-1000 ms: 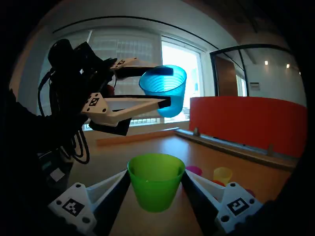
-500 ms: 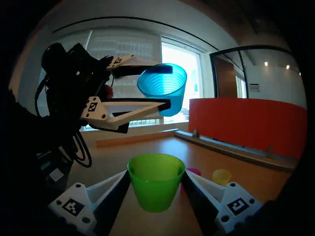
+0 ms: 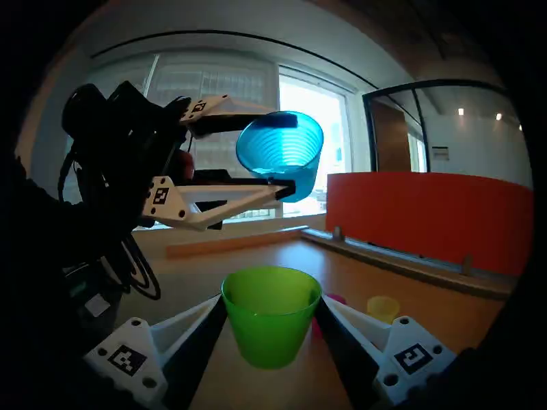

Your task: Pour water

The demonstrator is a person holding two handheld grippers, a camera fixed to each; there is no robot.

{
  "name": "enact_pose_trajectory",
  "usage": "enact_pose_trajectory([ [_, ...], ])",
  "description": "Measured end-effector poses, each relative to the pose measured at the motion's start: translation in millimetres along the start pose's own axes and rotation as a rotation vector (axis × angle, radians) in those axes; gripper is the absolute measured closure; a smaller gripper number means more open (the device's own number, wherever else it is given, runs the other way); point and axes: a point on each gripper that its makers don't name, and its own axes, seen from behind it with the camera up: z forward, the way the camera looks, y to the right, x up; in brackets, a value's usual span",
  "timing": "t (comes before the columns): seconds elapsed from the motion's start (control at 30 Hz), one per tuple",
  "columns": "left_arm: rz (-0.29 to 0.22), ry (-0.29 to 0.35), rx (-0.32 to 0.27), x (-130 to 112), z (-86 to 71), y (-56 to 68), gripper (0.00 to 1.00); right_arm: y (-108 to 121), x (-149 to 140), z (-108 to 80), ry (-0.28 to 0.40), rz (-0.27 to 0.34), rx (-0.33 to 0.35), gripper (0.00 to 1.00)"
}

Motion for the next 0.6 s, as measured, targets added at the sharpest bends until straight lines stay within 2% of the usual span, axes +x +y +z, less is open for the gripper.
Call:
enact_pose_trajectory([
  [0.6, 0.056, 0.006, 0.018, 4.1, 1.8, -1.6, 0.13, 2.8, -0.1, -2.1, 0.003, -0.004, -0.005, 0.10],
])
